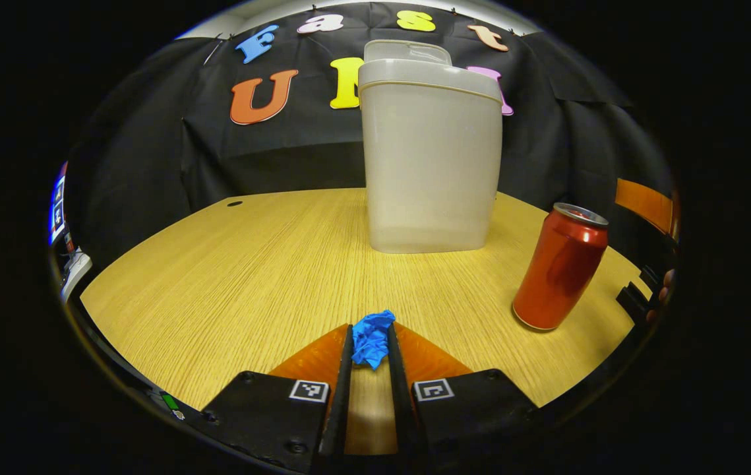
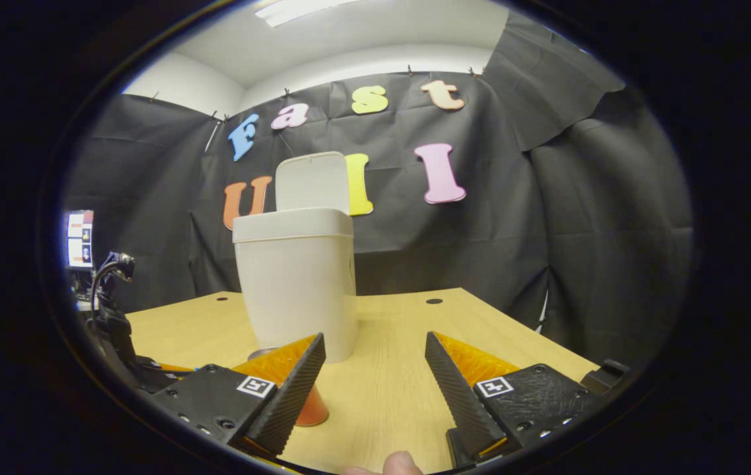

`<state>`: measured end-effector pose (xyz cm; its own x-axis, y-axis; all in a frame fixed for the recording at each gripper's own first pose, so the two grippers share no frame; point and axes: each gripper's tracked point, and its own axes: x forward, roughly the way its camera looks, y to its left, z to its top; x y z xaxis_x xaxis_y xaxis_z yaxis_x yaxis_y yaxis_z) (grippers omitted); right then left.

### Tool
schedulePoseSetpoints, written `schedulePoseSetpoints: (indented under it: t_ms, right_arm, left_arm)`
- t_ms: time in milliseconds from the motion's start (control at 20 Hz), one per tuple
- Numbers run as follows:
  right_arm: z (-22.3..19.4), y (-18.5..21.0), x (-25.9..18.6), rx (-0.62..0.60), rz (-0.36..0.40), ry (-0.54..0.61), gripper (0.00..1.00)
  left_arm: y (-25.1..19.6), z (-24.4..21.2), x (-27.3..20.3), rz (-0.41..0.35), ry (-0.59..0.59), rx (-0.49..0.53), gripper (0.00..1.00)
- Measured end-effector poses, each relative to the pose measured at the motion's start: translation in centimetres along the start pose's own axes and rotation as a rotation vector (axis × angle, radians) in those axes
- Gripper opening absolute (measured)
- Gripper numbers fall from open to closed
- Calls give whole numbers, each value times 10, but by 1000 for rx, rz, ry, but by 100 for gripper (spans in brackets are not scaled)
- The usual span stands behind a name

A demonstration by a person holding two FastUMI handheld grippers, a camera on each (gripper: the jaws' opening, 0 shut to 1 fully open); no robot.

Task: Press the lid of the desktop garbage bin to open it, pick up the crumpled paper on the desktop and throw it into the bin, then pick up the pop can on the desktop and drop it into the bin, and finally close the garbage bin lid.

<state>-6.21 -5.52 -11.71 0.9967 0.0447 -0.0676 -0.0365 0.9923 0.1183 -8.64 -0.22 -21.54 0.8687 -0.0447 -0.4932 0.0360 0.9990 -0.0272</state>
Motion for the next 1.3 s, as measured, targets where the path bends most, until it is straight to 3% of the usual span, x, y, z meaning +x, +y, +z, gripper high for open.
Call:
schedulePoseSetpoints:
  t_ms: [500, 1300]
  right_arm:
    - [-3, 17, -28, -26, 33, -3, 95]
    - [-68, 58, -49, -49, 83, 154, 95]
  left_arm:
    - [8, 17, 0, 14, -55, -32, 30]
    - [20, 69, -6, 53, -193, -13, 29]
